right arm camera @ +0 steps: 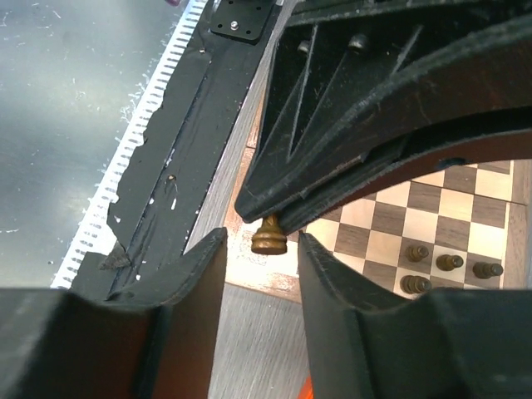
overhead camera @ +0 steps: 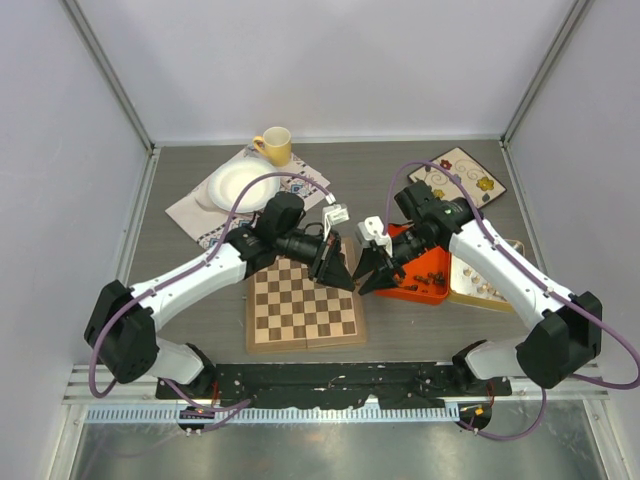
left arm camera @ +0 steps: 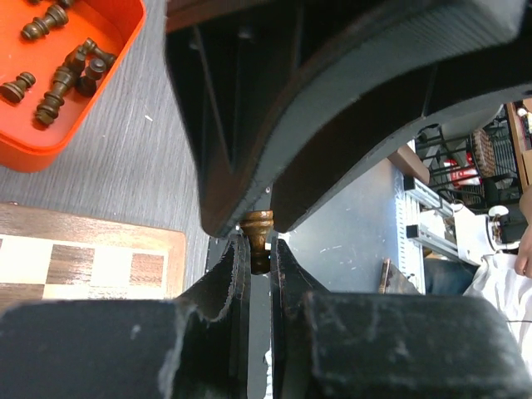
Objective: Set up the chess pieces on the board
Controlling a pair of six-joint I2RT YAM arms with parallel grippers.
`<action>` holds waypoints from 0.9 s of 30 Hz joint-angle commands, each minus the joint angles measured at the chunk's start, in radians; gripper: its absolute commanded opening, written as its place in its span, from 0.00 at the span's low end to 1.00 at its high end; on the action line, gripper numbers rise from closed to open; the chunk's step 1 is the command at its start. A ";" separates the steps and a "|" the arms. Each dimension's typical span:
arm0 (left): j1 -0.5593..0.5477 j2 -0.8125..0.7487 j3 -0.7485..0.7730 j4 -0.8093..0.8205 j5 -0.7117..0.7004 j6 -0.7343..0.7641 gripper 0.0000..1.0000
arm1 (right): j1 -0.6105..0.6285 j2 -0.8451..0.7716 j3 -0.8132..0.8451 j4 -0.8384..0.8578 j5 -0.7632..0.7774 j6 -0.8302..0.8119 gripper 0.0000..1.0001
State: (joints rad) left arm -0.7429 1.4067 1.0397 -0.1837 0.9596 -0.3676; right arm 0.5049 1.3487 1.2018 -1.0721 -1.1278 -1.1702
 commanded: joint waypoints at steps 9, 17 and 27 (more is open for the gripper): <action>0.005 -0.003 0.011 0.049 -0.096 -0.031 0.04 | 0.020 -0.020 0.021 0.035 -0.010 0.064 0.05; 0.069 -0.199 -0.119 0.179 -0.196 -0.080 0.69 | -0.011 -0.057 -0.018 0.164 0.008 0.279 0.01; 0.076 -0.509 -0.547 0.939 -0.496 -0.087 0.95 | -0.019 -0.037 0.065 0.493 -0.081 0.860 0.01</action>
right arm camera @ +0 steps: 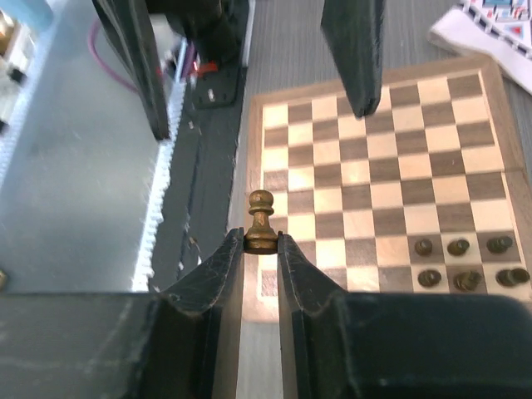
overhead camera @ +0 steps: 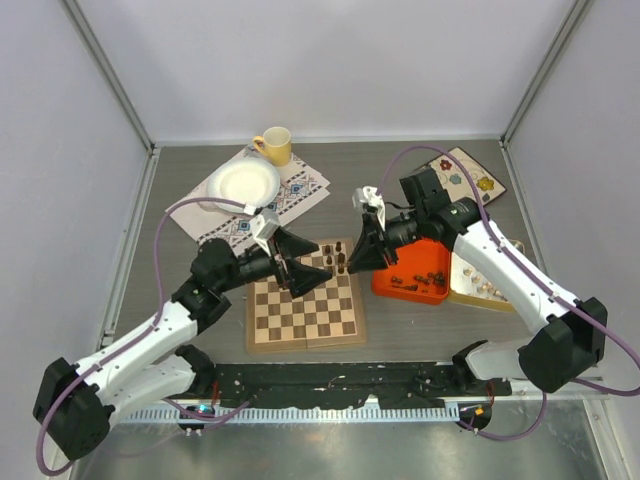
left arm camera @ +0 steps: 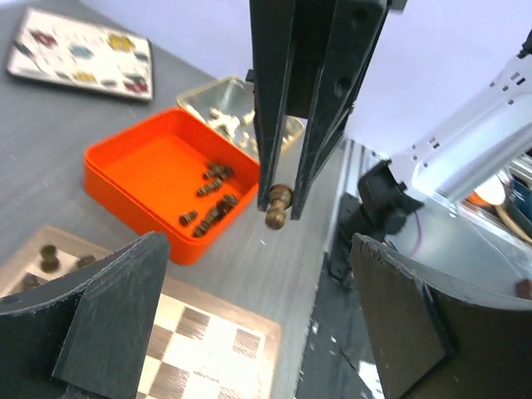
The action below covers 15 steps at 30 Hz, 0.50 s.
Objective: Set up the chess pieces on the board
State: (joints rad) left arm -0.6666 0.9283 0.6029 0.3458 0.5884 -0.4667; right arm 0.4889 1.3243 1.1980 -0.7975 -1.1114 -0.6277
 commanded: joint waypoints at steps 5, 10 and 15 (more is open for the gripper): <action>-0.001 -0.005 -0.120 0.558 0.025 0.178 0.95 | 0.007 -0.002 0.077 0.434 -0.146 0.607 0.01; -0.001 0.021 -0.083 0.602 0.083 0.224 0.95 | 0.023 0.001 0.084 0.437 -0.142 0.625 0.01; -0.001 0.041 -0.068 0.608 0.120 0.194 0.86 | 0.025 0.001 0.090 0.477 -0.160 0.684 0.01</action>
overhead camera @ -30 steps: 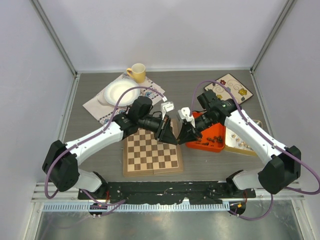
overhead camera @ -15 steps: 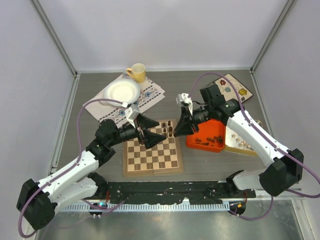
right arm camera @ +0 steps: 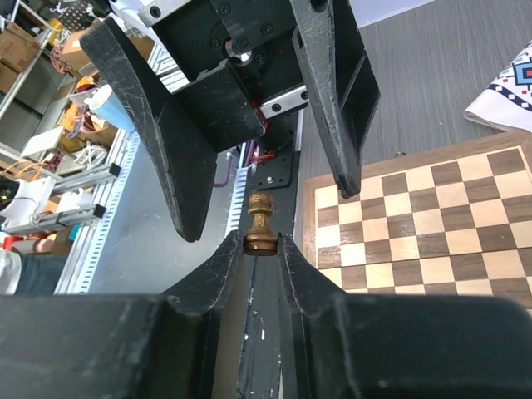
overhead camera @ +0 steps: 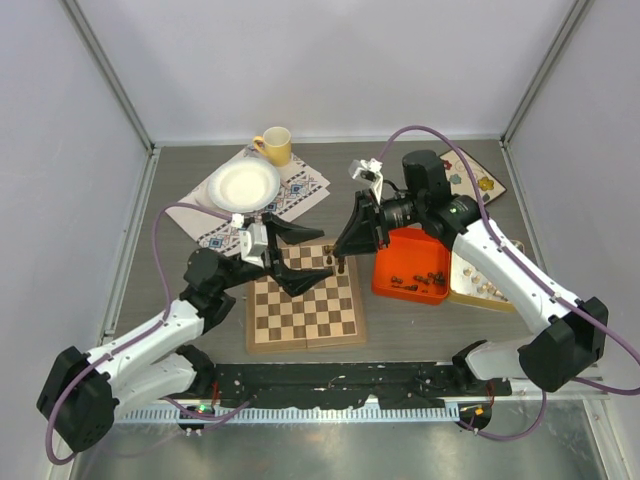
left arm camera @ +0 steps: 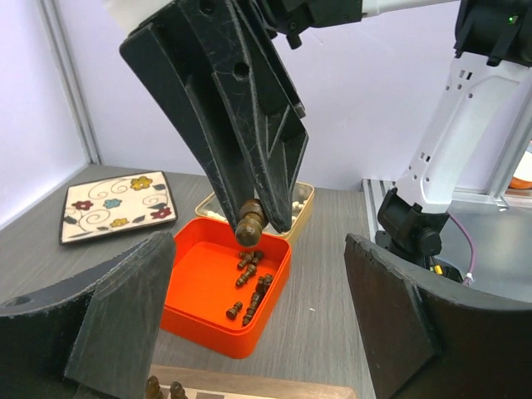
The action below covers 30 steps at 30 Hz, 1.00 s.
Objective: Set up the chess pieces on the board
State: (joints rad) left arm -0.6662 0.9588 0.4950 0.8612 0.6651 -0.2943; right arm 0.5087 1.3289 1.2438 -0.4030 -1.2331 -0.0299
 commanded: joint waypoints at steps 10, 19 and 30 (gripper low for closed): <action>-0.001 0.001 0.040 0.088 0.014 -0.008 0.61 | 0.014 0.001 0.031 0.096 -0.049 0.091 0.01; 0.000 0.035 0.039 0.144 -0.010 -0.068 0.46 | 0.021 0.001 0.017 0.090 -0.054 0.079 0.01; -0.001 0.035 0.040 0.151 -0.009 -0.098 0.39 | 0.021 0.003 0.009 0.081 -0.042 0.059 0.01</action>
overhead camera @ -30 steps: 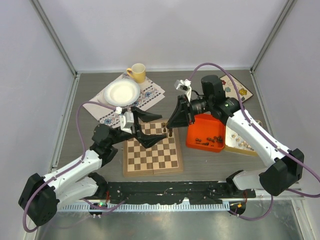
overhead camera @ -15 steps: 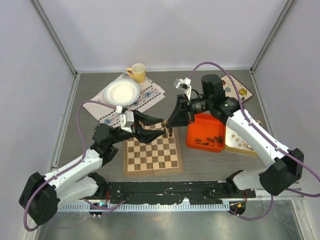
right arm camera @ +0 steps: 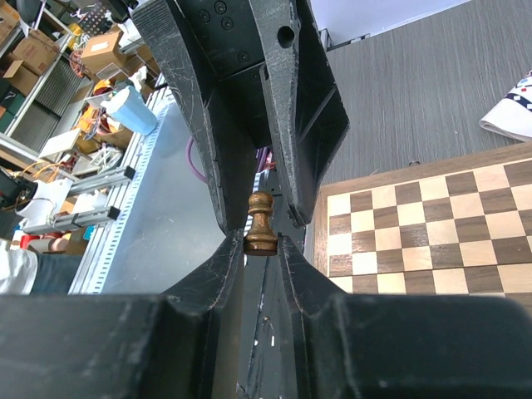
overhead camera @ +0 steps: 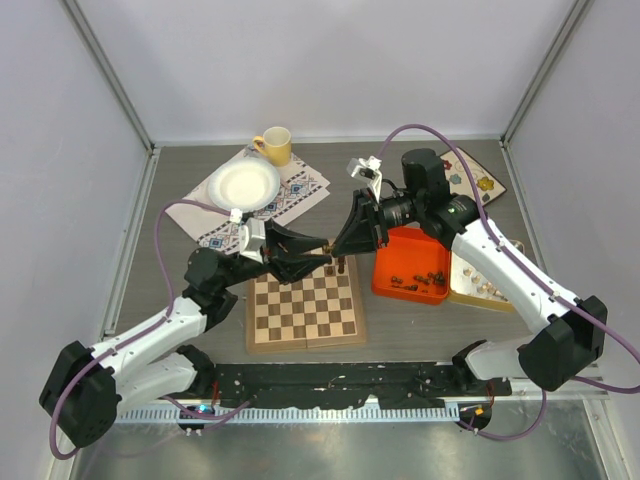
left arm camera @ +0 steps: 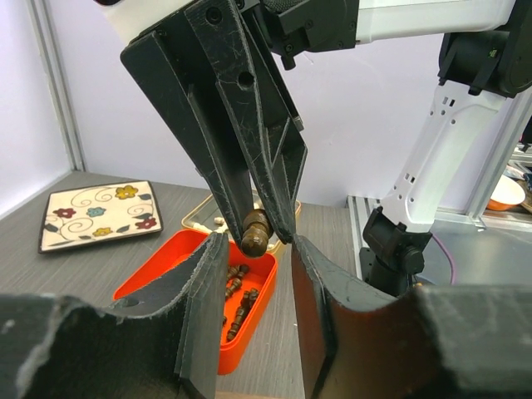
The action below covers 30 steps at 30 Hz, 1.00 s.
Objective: Set up the chess pieces on the board
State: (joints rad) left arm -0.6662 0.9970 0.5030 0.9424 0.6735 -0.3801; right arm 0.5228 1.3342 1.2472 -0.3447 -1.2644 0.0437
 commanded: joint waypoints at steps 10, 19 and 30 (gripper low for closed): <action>-0.001 0.003 0.037 0.076 -0.018 -0.039 0.26 | 0.006 -0.004 -0.002 0.021 -0.012 -0.018 0.01; -0.001 0.006 0.034 0.072 -0.029 -0.072 0.00 | 0.006 -0.012 -0.011 -0.007 -0.001 -0.038 0.22; 0.042 -0.195 0.147 -0.672 -0.367 -0.078 0.00 | -0.193 -0.089 -0.018 -0.346 0.321 -0.470 0.70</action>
State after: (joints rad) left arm -0.6537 0.8684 0.5320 0.6277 0.5282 -0.4438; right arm 0.4278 1.3254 1.2381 -0.5762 -1.1179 -0.2382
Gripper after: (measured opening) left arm 0.138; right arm 0.697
